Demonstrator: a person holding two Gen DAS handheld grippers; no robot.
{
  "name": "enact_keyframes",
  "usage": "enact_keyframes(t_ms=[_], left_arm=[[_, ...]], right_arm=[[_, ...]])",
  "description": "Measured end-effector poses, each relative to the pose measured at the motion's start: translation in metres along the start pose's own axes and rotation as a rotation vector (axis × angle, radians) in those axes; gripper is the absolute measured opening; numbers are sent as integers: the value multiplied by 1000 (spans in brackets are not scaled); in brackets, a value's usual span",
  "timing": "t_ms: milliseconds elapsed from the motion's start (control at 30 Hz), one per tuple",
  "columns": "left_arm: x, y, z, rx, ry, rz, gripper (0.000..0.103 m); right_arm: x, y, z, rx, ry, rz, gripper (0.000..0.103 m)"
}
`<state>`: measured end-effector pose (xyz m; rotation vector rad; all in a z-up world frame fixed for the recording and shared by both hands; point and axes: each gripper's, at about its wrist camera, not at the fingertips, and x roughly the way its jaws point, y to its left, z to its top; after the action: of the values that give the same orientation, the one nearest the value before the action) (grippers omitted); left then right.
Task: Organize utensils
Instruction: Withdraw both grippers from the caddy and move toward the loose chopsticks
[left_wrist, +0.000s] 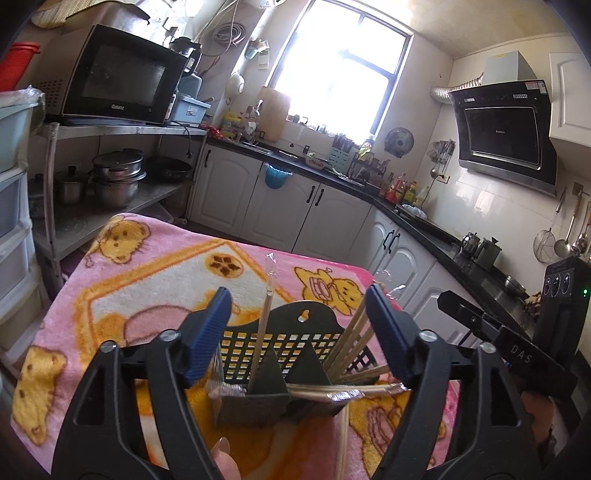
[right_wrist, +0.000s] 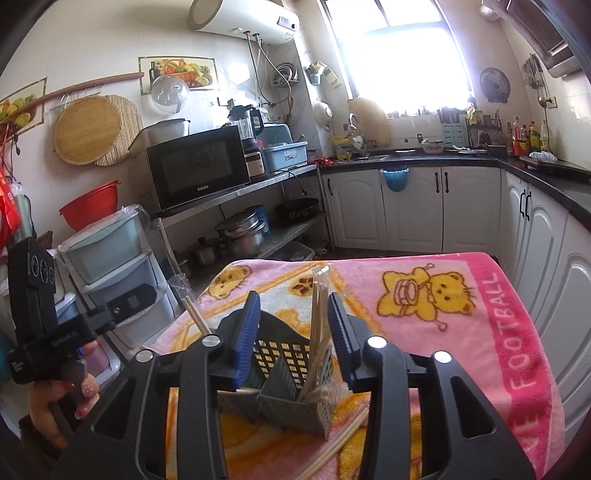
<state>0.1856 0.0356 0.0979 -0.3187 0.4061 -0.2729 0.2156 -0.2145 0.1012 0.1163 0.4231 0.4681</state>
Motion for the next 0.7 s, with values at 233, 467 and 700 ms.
enact_keyframes(t_ms=[233, 467, 700], left_arm=[[-13, -4, -4, -1, -5, -2, 87], [-24, -8, -10, 8, -14, -6, 92], [-32, -15, -20, 13, -5, -19, 92]], right_arm=[[-16, 4, -7, -16, 2, 1, 46], [-34, 7, -13, -24, -8, 11, 52], [-42, 4, -27, -19, 14, 5, 55]])
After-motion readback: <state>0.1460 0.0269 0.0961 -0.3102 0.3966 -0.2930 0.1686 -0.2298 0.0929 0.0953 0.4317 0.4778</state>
